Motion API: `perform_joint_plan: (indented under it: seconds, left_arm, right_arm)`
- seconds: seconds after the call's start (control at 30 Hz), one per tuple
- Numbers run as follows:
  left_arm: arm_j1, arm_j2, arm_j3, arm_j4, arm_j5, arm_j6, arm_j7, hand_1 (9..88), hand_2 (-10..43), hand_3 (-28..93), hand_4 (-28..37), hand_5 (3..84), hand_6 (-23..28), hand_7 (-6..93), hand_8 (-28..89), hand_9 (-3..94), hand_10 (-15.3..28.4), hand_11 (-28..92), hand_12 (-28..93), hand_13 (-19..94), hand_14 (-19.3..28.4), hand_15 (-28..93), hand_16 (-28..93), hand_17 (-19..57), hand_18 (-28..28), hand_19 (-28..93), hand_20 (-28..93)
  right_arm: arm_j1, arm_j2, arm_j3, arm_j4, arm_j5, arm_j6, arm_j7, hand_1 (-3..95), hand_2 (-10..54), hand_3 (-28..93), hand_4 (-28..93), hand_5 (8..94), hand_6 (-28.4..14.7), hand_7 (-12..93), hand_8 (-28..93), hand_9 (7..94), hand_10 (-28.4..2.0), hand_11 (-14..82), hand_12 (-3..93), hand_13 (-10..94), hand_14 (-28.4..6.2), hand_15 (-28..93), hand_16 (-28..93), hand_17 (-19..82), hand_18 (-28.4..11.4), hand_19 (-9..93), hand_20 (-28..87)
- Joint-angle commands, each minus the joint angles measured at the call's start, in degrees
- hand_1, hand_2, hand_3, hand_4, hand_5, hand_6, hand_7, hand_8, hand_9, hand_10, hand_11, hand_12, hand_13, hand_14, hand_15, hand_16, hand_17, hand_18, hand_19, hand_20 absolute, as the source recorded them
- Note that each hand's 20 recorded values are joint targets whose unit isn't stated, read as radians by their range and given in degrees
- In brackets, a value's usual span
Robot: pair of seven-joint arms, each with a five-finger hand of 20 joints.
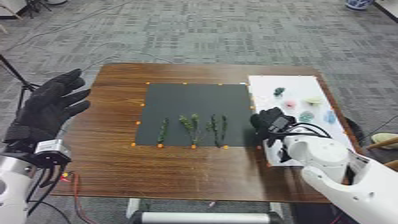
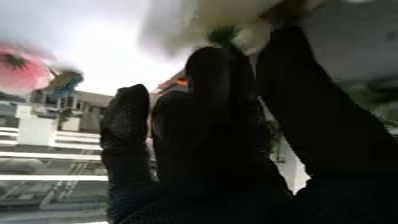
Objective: Arrange flowers
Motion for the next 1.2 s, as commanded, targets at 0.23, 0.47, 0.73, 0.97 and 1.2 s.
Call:
perform_joint_plan:
  seconds: [0.23, 0.47, 0.73, 0.97, 1.2]
  left_arm:
    - [0.8, -0.74, -0.28, -0.36, -0.32, 0.24, -0.14, 25.7, -2.9, 69, -26.8, 22.2, 1.4, 23.5, -11, 17.3, 9.5, 23, 19, 10, 13.2, 45, -6, -10.4, 19.5, 39, 10]
    - [0.7, -0.90, -0.34, -0.45, -0.27, 0.29, -0.35, 25.8, -2.8, 69, -26.8, 22.2, 1.5, 23.5, -11, 17.3, 9.6, 23, 19, 10, 13.2, 44, -6, -10.4, 19.5, 39, 10]
    - [0.7, -1.02, -0.28, -0.48, -0.12, 0.21, -0.50, 25.8, -2.8, 69, -26.8, 22.1, 1.4, 23.3, -11, 17.3, 9.5, 23, 19, 10, 13.2, 45, -6, -10.5, 19.6, 39, 10]
    - [0.8, -0.98, -0.34, -0.57, -0.15, 0.28, -0.25, 25.8, -2.7, 69, -26.9, 22.2, 1.4, 23.4, -11, 17.3, 9.5, 23, 19, 10, 13.3, 45, -6, -10.5, 19.5, 39, 10]
    - [1.1, -0.95, -0.72, -0.62, -0.12, 0.03, -0.19, 25.8, -2.8, 69, -26.9, 22.2, 1.4, 23.4, -11, 17.3, 9.5, 23, 19, 10, 13.3, 45, -6, -10.4, 19.5, 39, 10]
  right_arm:
    - [-1.4, 1.8, -4.7, 4.8, 0.9, 17.0, -0.4, 51.8, -9.5, 81, -28, 67.0, 3.1, 57, 11, 77.4, -5.0, 33.9, 62.5, 72, -3.0, 76, 43, 32, -18.7, 77, 54]
    - [2.9, 3.1, -9.1, 6.0, 2.0, 37.3, 3.0, 51.8, -9.5, 82, -28, 67.0, 2.8, 56, 12, 77.9, -5.2, 33.0, 63.6, 72, -2.8, 76, 44, 32, -18.3, 77, 54]
    - [4.4, 3.2, -8.5, 5.5, 4.5, 46.1, 3.7, 52.0, -9.5, 81, -28, 67.1, 2.7, 56, 12, 78.2, -5.3, 32.6, 63.9, 73, -2.7, 76, 44, 32, -18.3, 77, 55]
    - [-6.3, 3.9, 9.1, -1.5, 1.0, 13.3, 1.2, 48.6, -9.5, 80, -28, 59.0, 3.7, 57, 9, 72.1, -4.3, 28.8, 57.7, 67, -4.5, 77, 45, 28, -18.2, 75, 55]
    - [-11.1, 4.4, 16.8, -2.9, 2.4, -1.6, -5.9, 51.0, -9.5, 60, -28, 44.8, 0.2, 23, -14, 47.5, -6.2, 12.2, 16.9, 52, -8.0, 79, 34, 18, -18.8, 71, 54]
